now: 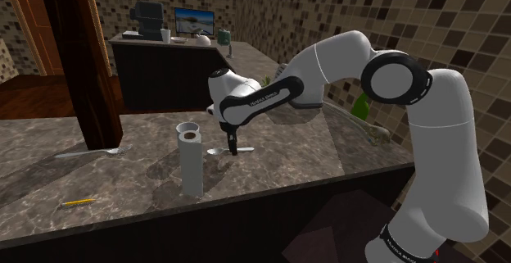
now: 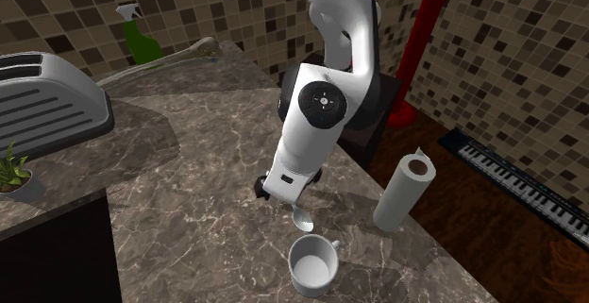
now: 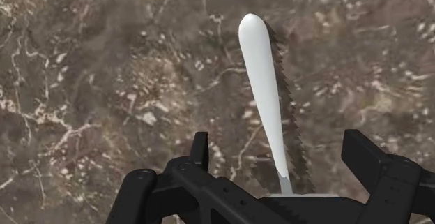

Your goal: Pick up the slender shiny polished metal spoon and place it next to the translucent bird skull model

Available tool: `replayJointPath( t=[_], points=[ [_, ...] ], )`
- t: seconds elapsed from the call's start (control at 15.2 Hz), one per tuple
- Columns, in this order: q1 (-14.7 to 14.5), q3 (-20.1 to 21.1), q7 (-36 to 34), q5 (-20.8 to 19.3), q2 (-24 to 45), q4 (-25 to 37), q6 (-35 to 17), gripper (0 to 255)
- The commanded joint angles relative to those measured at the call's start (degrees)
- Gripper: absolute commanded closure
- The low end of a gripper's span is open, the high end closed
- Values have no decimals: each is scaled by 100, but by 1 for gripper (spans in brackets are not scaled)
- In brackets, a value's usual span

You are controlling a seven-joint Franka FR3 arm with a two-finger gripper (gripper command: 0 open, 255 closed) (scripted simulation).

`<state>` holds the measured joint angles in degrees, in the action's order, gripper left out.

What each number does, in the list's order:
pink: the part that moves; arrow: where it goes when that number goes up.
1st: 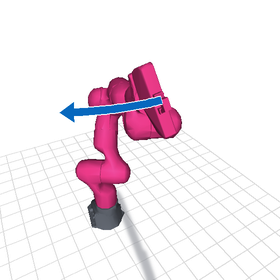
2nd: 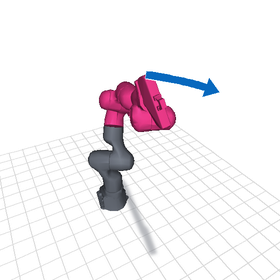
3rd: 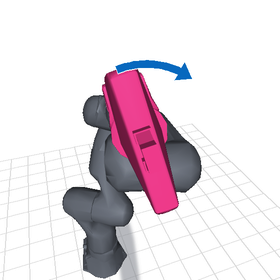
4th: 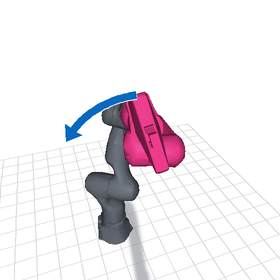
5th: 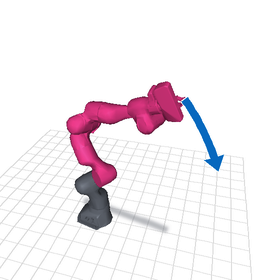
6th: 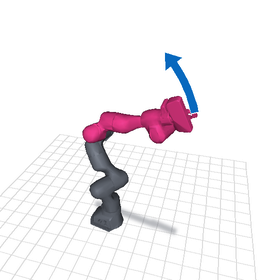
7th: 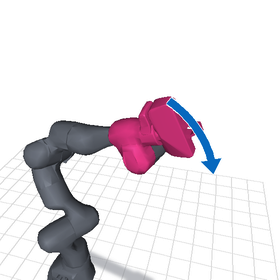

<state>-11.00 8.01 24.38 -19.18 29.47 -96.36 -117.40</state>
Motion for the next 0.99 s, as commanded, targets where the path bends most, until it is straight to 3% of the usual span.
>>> replayJointPath(
  t=[0.0, 0.4, 0.46, 0.92],
  points=[
    [10, -9, -1, -12, 29, -22, -54, 0],
    [9, -9, -1, -11, 30, -20, -53, 0],
    [9, -9, -1, -11, 30, -20, -53, 255],
    [9, -9, -1, -11, 30, -20, -53, 255]
  ],
)
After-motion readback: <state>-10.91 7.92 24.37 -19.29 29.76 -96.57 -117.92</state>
